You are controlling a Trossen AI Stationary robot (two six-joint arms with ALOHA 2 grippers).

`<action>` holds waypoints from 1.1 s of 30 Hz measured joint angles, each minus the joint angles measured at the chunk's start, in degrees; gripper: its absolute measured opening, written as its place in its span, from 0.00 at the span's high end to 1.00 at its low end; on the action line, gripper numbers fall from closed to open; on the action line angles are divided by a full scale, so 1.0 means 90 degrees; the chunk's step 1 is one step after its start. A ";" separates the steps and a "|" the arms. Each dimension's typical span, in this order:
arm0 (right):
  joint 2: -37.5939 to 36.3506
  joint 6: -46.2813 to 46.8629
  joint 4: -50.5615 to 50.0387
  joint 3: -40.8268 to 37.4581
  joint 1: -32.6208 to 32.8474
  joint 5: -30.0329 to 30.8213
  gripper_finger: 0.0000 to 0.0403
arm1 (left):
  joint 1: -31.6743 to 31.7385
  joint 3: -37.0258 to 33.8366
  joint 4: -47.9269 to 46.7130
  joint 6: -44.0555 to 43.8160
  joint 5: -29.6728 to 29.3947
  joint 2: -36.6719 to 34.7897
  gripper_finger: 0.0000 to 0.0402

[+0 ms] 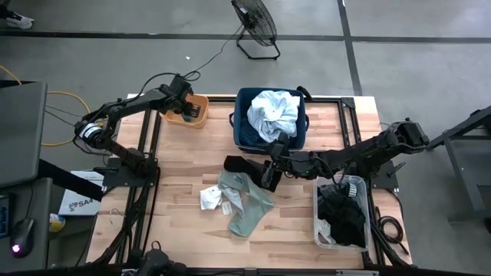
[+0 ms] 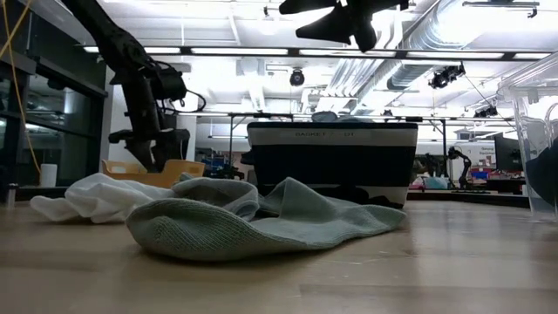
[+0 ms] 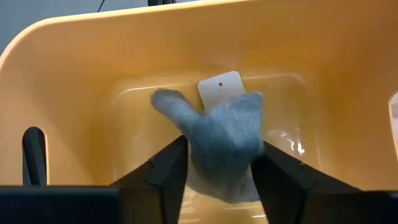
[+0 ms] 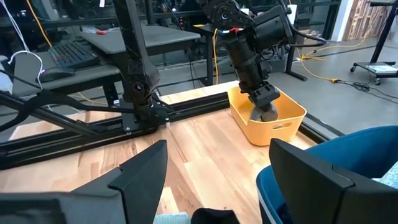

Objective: Pick & Place Cloths
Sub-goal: Put the gray sock into the yellow bin

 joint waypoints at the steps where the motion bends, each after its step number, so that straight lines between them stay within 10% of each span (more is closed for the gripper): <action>1: 0.0000 0.0032 -0.0019 0.0000 0.0000 -0.0022 0.32 | 0.0000 0.0000 -0.0001 0.0014 0.0000 0.0000 0.57; 9: 0.0000 0.0039 -0.0044 0.0000 0.0000 -0.0135 0.32 | 0.0000 0.0002 -0.0029 0.0198 0.0003 -0.0237 0.42; 33: 0.0623 0.0142 -0.2096 0.0005 0.0010 -0.2389 0.32 | -0.0691 0.0010 -0.0795 0.0833 0.0784 -0.2690 0.42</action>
